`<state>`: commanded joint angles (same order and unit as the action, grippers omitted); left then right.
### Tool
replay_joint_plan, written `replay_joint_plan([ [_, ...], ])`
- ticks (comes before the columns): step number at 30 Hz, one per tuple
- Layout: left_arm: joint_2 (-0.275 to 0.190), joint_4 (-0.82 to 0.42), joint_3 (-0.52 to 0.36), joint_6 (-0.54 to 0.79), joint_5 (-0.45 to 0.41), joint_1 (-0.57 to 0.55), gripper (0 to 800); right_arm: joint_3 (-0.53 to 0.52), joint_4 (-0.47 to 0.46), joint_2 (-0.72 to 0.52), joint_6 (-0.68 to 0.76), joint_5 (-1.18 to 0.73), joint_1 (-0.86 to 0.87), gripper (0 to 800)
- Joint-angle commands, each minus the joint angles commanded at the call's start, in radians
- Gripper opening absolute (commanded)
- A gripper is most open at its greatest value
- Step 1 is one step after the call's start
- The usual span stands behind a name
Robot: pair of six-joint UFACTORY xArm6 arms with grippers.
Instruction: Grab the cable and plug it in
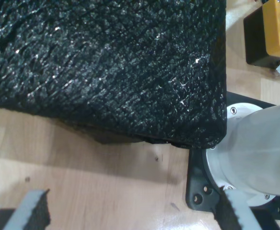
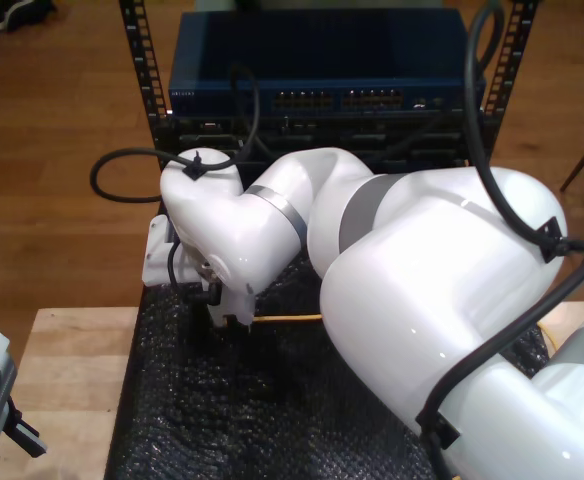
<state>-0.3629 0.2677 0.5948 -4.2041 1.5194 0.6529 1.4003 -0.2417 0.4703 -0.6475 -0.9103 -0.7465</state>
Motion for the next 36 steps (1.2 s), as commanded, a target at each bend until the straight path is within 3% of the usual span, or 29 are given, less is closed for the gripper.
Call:
replay_joint_plan([
  [6,0.0,0.0,0.0,0.0,0.0,0.0,800,0.002,-0.006,-0.002,0.003,0.0,-0.002,170],
  [18,0.0,0.002,0.0,0.0,0.0,0.0,800,0.011,-0.005,-0.002,0.005,0.0,-0.017,184],
  [25,0.0,0.002,0.0,0.0,0.0,0.0,800,0.012,-0.006,0.0,0.003,0.0,-0.02,78],
  [36,0.0,0.002,0.0,0.0,0.003,0.0,800,0.008,-0.003,-0.015,-0.003,-0.006,-0.018,7],
])
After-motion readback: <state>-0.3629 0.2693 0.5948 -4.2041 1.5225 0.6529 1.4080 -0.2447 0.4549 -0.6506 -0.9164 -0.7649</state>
